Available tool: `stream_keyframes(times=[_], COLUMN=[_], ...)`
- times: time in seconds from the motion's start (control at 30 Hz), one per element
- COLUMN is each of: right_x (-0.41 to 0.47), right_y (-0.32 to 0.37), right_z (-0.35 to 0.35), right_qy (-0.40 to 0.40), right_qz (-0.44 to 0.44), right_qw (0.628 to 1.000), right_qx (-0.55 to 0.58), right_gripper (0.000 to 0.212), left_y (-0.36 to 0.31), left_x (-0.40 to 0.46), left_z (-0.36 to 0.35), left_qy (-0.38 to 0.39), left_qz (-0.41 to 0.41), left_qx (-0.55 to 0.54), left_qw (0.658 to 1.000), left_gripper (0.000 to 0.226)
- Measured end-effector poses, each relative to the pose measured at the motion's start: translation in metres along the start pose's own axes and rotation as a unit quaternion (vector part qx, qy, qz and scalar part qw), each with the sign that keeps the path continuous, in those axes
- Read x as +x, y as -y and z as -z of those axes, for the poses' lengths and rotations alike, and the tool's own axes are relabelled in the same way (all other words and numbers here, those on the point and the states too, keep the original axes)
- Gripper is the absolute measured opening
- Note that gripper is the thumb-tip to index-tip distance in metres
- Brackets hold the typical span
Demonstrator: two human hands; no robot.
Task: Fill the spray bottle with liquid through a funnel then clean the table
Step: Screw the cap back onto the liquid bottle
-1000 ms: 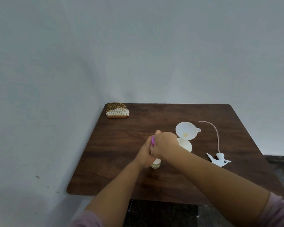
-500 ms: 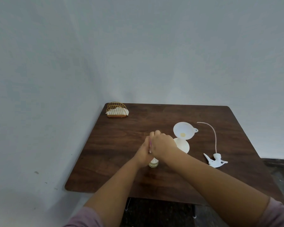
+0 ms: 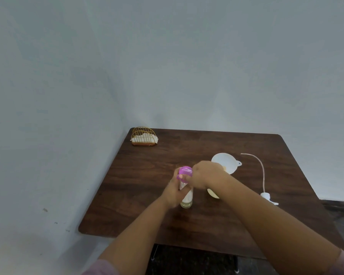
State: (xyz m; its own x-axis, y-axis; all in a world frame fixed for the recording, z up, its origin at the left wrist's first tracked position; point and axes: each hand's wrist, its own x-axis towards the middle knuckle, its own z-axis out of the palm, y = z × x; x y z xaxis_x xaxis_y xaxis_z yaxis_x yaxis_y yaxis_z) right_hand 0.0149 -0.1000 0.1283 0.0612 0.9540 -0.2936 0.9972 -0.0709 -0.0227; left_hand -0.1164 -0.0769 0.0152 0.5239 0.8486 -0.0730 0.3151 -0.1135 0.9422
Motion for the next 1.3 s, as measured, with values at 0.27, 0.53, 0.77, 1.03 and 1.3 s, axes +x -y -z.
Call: stream_keyframes(times=[0.27,0.53,0.77,1.03,1.3], right_x=[-0.005,0.001,-0.010,0.003,0.003], right_y=[0.014,0.018,0.014,0.025,-0.014], right_z=[-0.008,-0.014,-0.007,-0.032,0.008], right_qy=[-0.026,-0.052,-0.185,-0.111,-0.036], right_qz=[0.105,0.017,0.064,-0.007,0.090], right_qw=[0.993,0.999,0.980,0.994,0.990], right_qx=[0.049,0.005,-0.025,0.010,0.103], right_gripper=[0.049,0.041,0.046,0.050,0.060], left_y=[0.001,0.005,0.001,0.006,0.005], left_x=[-0.001,0.001,0.005,0.007,0.002], left_z=[0.001,-0.001,0.001,-0.002,0.003], left_qy=[0.012,-0.010,-0.024,-0.013,0.009], left_qz=[0.016,0.003,-0.008,-0.006,0.021], left_qx=[0.015,0.000,0.024,0.023,-0.007], left_qw=[1.000,1.000,0.999,1.000,1.000], left_gripper=[0.059,0.065,0.064,0.065,0.059])
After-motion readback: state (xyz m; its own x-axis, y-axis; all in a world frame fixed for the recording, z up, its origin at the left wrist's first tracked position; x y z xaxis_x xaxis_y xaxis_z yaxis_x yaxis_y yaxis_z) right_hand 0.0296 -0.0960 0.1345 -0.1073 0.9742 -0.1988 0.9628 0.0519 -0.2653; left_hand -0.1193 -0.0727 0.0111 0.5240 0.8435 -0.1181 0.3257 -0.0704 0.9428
